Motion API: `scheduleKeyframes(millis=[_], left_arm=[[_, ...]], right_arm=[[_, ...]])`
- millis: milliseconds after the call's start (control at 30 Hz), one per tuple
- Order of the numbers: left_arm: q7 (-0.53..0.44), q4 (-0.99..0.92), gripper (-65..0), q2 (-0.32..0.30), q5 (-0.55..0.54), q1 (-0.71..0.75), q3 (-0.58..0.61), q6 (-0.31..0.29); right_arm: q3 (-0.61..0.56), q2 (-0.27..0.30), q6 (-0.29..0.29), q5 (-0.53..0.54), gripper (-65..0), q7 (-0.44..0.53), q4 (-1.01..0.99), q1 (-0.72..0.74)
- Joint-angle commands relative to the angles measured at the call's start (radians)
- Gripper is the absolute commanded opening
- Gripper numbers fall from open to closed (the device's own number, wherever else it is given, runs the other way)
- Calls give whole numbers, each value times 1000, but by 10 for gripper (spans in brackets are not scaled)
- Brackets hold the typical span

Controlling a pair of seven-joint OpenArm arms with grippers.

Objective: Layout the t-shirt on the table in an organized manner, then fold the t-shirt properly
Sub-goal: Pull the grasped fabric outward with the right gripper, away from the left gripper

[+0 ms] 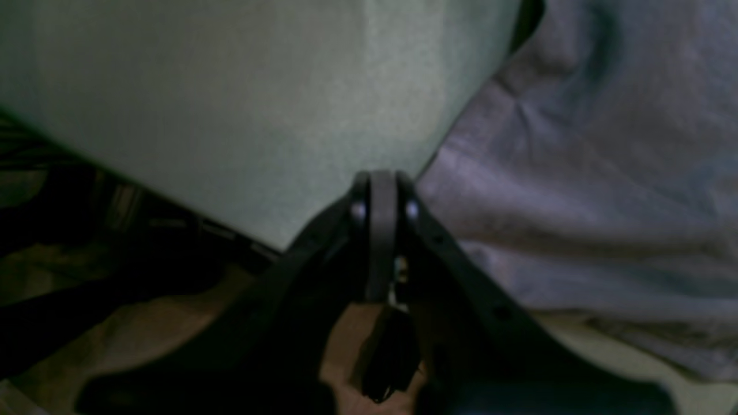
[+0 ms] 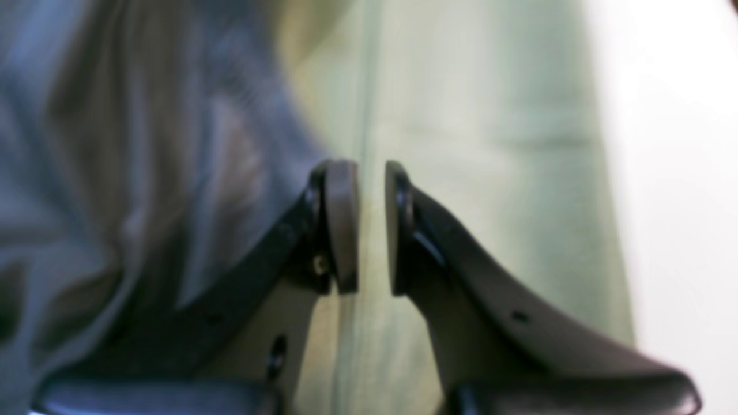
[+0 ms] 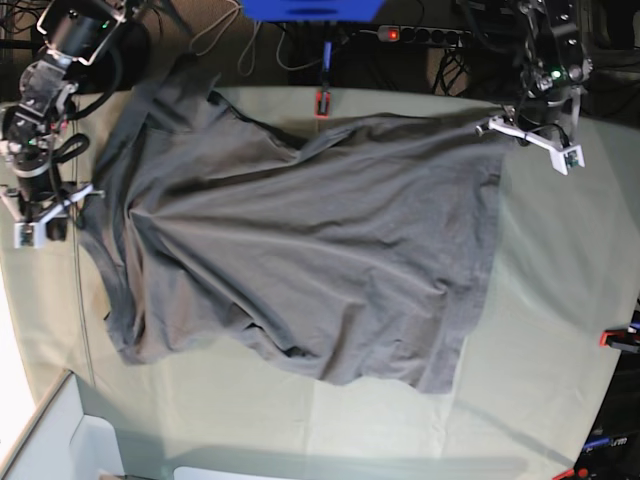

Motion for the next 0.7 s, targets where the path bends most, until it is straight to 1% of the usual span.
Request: scheduleKeyframes(millis=[0, 133, 233, 367, 433, 500, 567, 667], left_arm=[[-13, 15, -649, -5, -1, -3, -1, -1], [-13, 26, -649, -4, -1, -3, -1, -1], [-13, 27, -649, 10, -16, 0, -5, -1], [-1, 27, -644, -2, -101, 7, -5, -1], [-1, 27, -628, -4, -145, 9, -5, -1], [-1, 27, -557, -11, -168, 9, -5, -1], [-1, 26, -457, -11, -179, 7, -5, -1], [-1, 26, -325, -7, -179, 4, -5, -1]], right_arm=[[11, 11, 12, 9, -575, 19, 14, 4], [20, 13, 12, 9, -547, 19, 19, 2], [20, 17, 12, 9, -515, 19, 23, -16], [15, 11, 12, 12, -448, 19, 69, -65], [15, -10, 12, 13, -400, 24, 100, -82], [15, -32, 12, 13, -356, 25, 143, -103], [14, -47, 14, 13, -325, 25, 178, -136], [14, -73, 15, 13, -316, 27, 212, -168]])
